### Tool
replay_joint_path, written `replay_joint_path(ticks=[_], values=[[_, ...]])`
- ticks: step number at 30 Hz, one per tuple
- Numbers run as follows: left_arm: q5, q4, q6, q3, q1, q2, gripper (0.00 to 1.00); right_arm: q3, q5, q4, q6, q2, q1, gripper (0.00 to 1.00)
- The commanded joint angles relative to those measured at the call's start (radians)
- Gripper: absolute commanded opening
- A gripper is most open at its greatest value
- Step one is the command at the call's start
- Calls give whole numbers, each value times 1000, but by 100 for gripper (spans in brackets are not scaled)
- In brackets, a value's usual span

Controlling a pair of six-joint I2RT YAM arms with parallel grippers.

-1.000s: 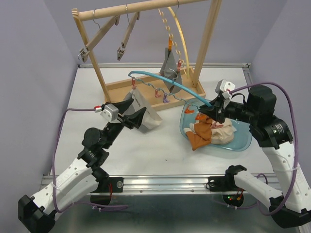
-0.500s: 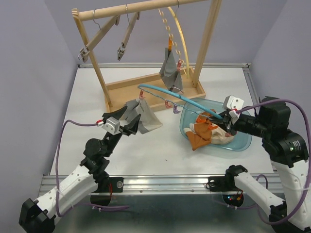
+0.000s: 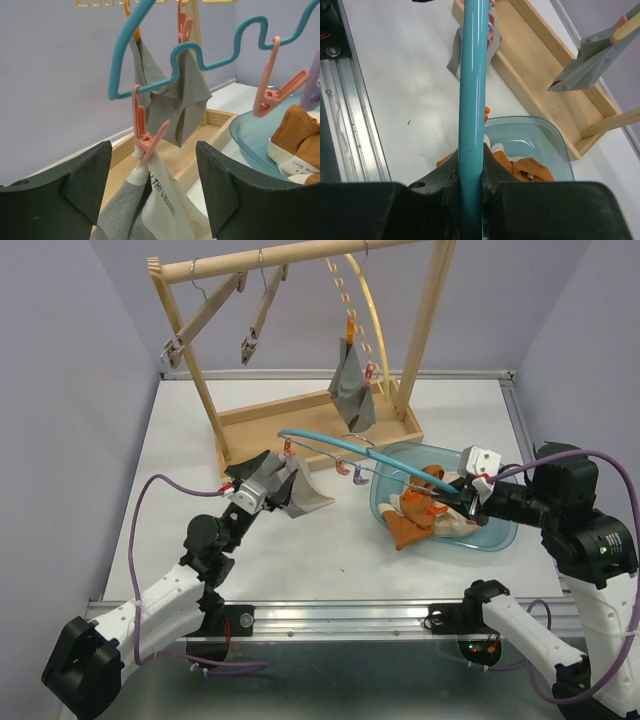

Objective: Remove the underwear clipped to the hanger
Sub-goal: Remove the underwear from the hanger.

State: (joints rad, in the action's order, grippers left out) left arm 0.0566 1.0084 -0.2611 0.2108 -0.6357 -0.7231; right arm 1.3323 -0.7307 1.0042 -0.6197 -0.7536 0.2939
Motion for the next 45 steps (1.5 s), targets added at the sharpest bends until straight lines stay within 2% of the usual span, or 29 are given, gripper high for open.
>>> replay_joint_path(ticks=[1,5,21,23,27,30,31,34,36,38,39,40,42,43,45], values=[[74,174,-55,-5,33,-28,79,71,-62,-32,-38,16,-9,0],[156,217,-33,7,74,-84,78,77,-79,-7,-60,17,-9,0],[241,196,2,64,91,-148,72,84,-113,13,-81,13,-10,1],[250,182,3,78,91,-156,68,85,-115,14,-83,13,-10,0],[256,174,8,85,93,-161,58,87,-115,17,-83,11,-12,1],[250,173,17,82,93,-148,39,84,-115,19,-84,11,-13,0],[243,173,17,81,93,-145,29,82,-116,17,-86,13,-13,1],[235,170,25,76,91,-134,18,84,-116,19,-87,11,-13,1],[230,168,29,78,91,-131,18,85,-116,19,-84,11,-15,0],[223,167,40,79,93,-131,25,87,-113,19,-84,8,-15,1],[215,165,49,78,93,-130,34,88,-111,17,-83,7,-16,1],[206,165,57,78,93,-127,49,90,-107,17,-81,7,-16,0],[187,153,79,76,91,-115,56,93,-93,14,-74,0,-16,0],[175,133,97,78,91,-104,64,100,-79,11,-62,-1,-16,1],[163,111,115,79,93,-92,75,108,-64,-2,-46,-7,-16,1]])
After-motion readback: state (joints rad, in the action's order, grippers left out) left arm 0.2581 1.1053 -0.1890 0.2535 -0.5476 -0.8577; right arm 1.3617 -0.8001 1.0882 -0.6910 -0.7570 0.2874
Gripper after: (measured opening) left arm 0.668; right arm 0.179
